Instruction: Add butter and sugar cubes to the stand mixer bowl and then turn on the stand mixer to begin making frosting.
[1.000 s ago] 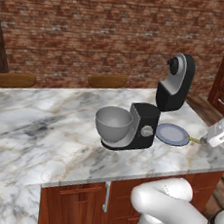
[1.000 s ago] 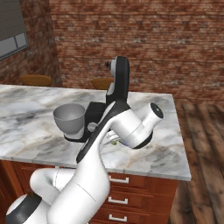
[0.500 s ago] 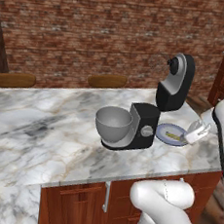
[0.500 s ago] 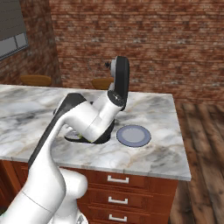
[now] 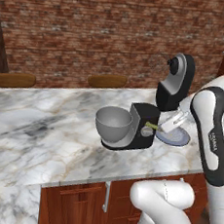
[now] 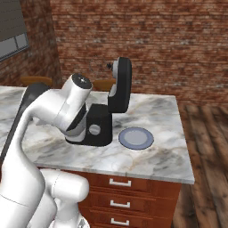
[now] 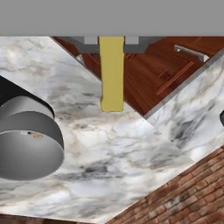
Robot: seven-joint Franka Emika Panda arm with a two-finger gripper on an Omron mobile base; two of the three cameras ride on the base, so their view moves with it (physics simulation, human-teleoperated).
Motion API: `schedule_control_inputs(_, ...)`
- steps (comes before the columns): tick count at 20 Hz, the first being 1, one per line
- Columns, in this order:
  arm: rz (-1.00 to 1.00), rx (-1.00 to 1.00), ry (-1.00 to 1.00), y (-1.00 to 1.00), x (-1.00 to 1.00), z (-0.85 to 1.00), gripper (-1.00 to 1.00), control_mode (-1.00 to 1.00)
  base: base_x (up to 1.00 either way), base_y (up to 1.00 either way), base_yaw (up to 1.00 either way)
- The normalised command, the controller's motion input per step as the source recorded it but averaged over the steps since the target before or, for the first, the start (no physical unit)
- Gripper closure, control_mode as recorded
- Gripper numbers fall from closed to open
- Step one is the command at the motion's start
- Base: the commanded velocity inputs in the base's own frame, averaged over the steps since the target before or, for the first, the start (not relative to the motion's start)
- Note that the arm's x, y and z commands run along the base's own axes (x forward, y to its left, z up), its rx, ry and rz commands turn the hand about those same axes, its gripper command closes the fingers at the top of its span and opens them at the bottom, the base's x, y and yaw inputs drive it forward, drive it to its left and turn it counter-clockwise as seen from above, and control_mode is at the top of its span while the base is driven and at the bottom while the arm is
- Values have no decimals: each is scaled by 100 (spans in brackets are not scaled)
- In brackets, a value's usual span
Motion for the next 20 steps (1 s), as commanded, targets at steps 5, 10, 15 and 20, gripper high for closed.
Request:
schedule_control_inputs(5, -4, -11, 1, 63, 26, 6, 100, -100, 0, 0, 0)
schedule_control_inputs(10, -7, -15, 6, 51, 61, 0, 100, -100, 0, 0, 0)
schedule_control_inputs(15, -9, -13, 10, 20, 58, -10, 100, -100, 0, 0, 0)
schedule_control_inputs(20, -10, -9, 13, 1, 47, -33, 100, -100, 0, 0, 0)
